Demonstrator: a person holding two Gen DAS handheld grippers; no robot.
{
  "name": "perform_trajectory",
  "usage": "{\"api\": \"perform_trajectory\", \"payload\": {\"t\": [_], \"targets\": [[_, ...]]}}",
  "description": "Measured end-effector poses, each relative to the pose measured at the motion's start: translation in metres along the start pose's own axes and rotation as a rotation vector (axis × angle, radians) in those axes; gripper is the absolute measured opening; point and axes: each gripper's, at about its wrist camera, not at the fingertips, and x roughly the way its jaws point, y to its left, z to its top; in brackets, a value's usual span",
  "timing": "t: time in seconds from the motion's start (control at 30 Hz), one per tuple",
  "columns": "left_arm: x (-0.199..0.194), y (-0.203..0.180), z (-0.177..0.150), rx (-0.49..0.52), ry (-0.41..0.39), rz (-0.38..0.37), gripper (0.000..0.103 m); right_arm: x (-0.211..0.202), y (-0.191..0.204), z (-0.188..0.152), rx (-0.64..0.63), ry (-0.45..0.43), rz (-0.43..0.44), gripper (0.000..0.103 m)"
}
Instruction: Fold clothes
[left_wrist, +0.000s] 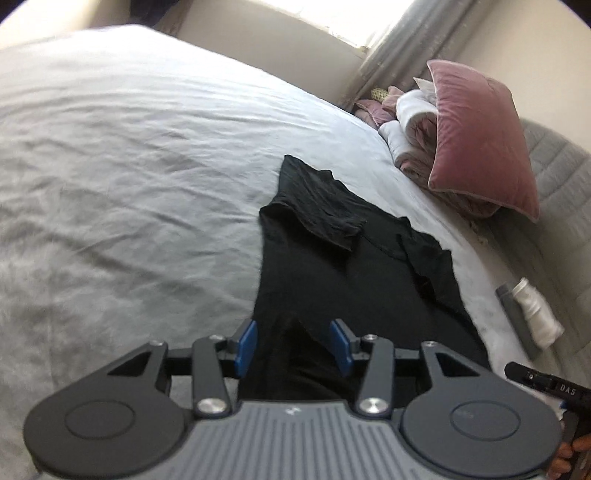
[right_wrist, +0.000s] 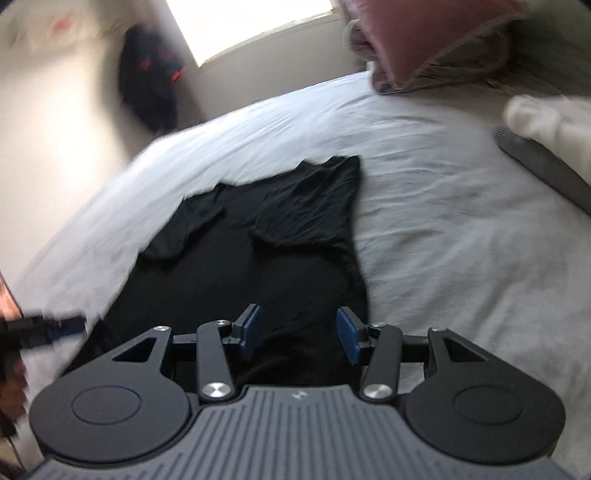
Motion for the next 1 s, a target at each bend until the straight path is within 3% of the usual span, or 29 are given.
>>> {"api": "perform_trajectory", "payload": {"t": [0.17, 0.37, 0.53, 0.57, 0.6, 0.63, 0.67, 0.87, 1.0], "targets": [[0.009, -0.014, -0.007, 0.095, -0.003, 0.071, 0.041, 0.015, 0.018, -0.011, -0.147, 0.021, -0.085, 0.050], [0.006, -0.034, -0.017, 0.204, -0.045, 0.097, 0.005, 0.015, 0.025, -0.016, -0.226, -0.002, -0.134, 0.050], [0.000, -0.036, -0.019, 0.191, -0.093, 0.107, 0.003, 0.023, 0.026, -0.023, -0.254, 0.017, -0.151, 0.050], [-0.001, -0.035, -0.019, 0.181, -0.093, 0.104, 0.003, 0.025, 0.025, -0.025, -0.255, 0.015, -0.154, 0.043], [-0.002, -0.033, -0.018, 0.167, -0.098, 0.100, 0.002, 0.027, 0.025, -0.027, -0.256, 0.013, -0.158, 0.022], [-0.004, -0.032, -0.017, 0.153, -0.106, 0.094, 0.002, 0.027, 0.025, -0.028, -0.255, 0.006, -0.159, 0.010], [-0.006, -0.031, -0.017, 0.141, -0.120, 0.088, 0.002, 0.025, 0.025, -0.028, -0.248, -0.011, -0.159, 0.005], [-0.029, -0.024, -0.013, 0.077, -0.247, 0.043, 0.002, 0.002, 0.017, -0.023, -0.164, -0.159, -0.174, 0.004], [-0.031, -0.017, -0.009, 0.017, -0.274, 0.054, 0.002, -0.006, 0.009, -0.017, -0.105, -0.216, -0.185, 0.004]]}}
